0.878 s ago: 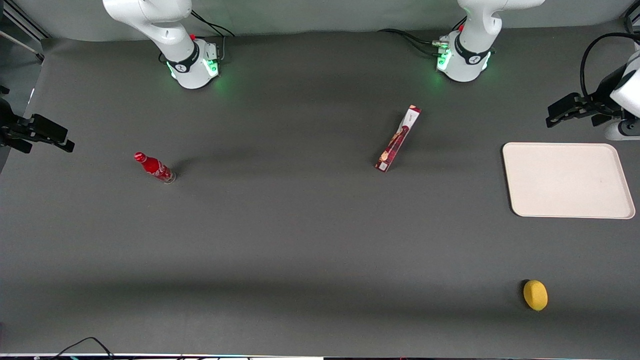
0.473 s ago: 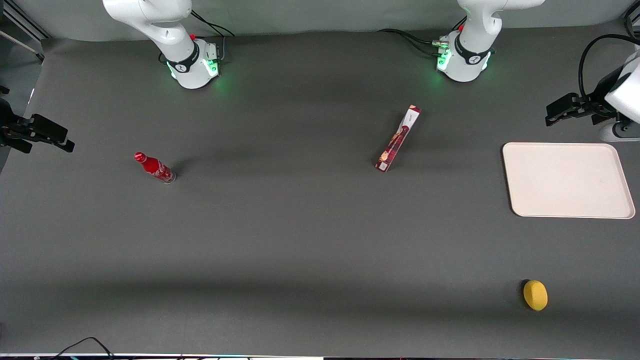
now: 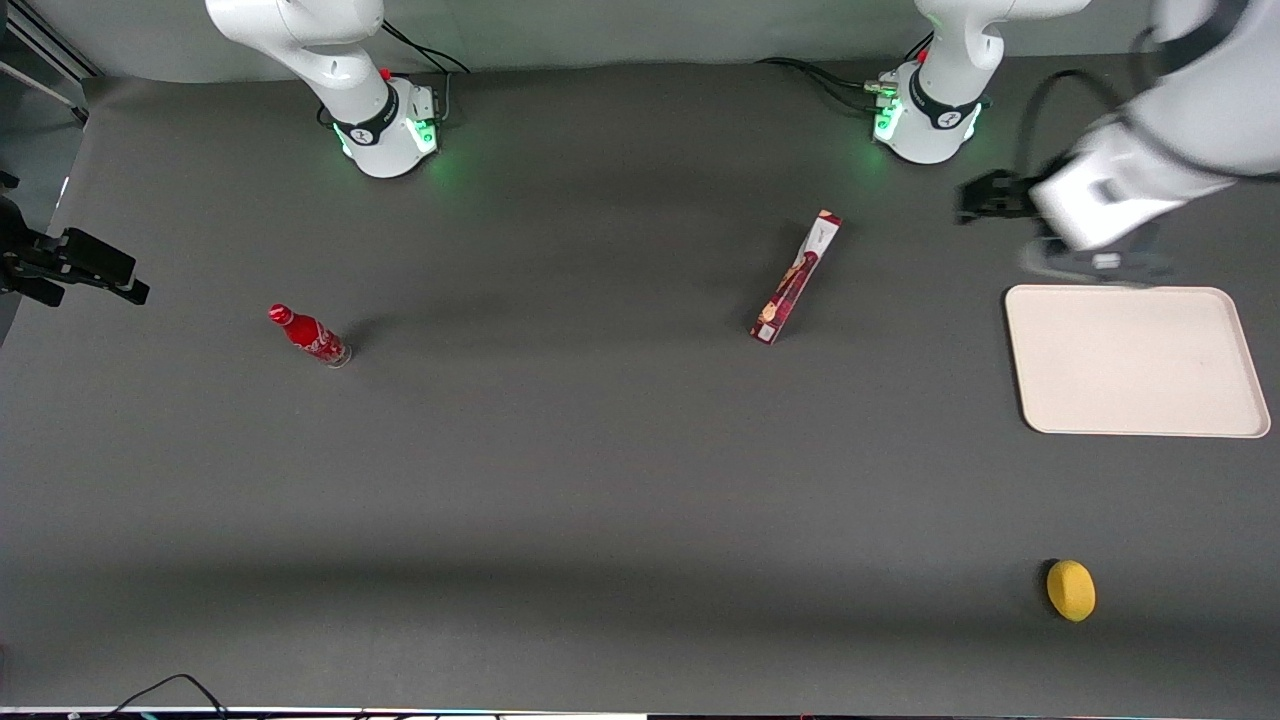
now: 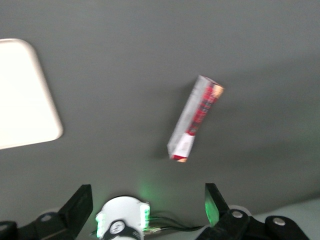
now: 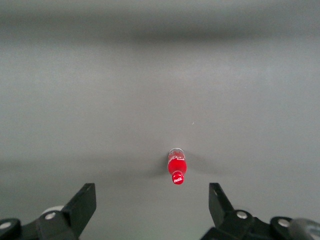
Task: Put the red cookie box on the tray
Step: 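Move the open left gripper down over the red plaid cookie box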
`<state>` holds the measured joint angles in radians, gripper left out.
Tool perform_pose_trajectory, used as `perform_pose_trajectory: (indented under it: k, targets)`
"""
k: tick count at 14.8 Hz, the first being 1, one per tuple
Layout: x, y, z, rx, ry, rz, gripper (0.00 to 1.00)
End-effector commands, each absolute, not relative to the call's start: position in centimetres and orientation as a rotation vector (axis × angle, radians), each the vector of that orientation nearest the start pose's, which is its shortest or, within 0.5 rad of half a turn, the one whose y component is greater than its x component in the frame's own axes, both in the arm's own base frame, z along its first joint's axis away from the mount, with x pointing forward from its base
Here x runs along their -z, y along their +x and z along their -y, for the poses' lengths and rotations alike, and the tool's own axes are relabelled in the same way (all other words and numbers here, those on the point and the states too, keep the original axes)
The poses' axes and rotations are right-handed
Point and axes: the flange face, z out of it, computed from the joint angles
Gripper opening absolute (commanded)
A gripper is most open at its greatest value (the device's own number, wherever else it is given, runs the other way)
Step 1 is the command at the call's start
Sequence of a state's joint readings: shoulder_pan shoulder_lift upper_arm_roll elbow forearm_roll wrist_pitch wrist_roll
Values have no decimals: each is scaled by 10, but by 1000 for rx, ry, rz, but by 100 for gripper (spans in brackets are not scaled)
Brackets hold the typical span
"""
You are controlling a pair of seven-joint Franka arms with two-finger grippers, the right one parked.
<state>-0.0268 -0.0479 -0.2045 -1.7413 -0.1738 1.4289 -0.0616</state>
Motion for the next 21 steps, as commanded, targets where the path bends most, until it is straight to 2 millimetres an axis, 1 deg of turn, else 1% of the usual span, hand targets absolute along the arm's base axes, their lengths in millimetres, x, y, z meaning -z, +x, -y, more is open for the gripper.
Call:
perform_pose_trajectory:
  k: [1, 2, 4, 5, 6, 9, 11, 12, 13, 14, 15, 16, 18, 21]
  targets:
    - [-458, 462, 220, -474, -3232, -378, 100]
    - [-424, 449, 238, -457, -3235, -400, 100]
    - [-362, 423, 263, -407, -3229, -456, 100]
    - [-336, 410, 273, -394, -3224, -487, 100]
    - [-314, 404, 277, -388, -3230, -499, 100]
    - [-266, 392, 285, -366, -3243, -531, 100]
    - [-239, 380, 277, -287, -3256, -520, 100]
    - [-225, 375, 275, -264, -3265, -521, 100]
    - [-218, 374, 276, -247, -3275, -520, 100]
    - [-214, 374, 277, -247, -3280, -519, 91]
    - [-213, 373, 277, -253, -3279, -513, 55]
    - [-211, 372, 276, -262, -3278, -508, 1]
    - [-211, 375, 272, -267, -3281, -484, 0]
    - [-217, 386, 262, -262, -3292, -378, 0]
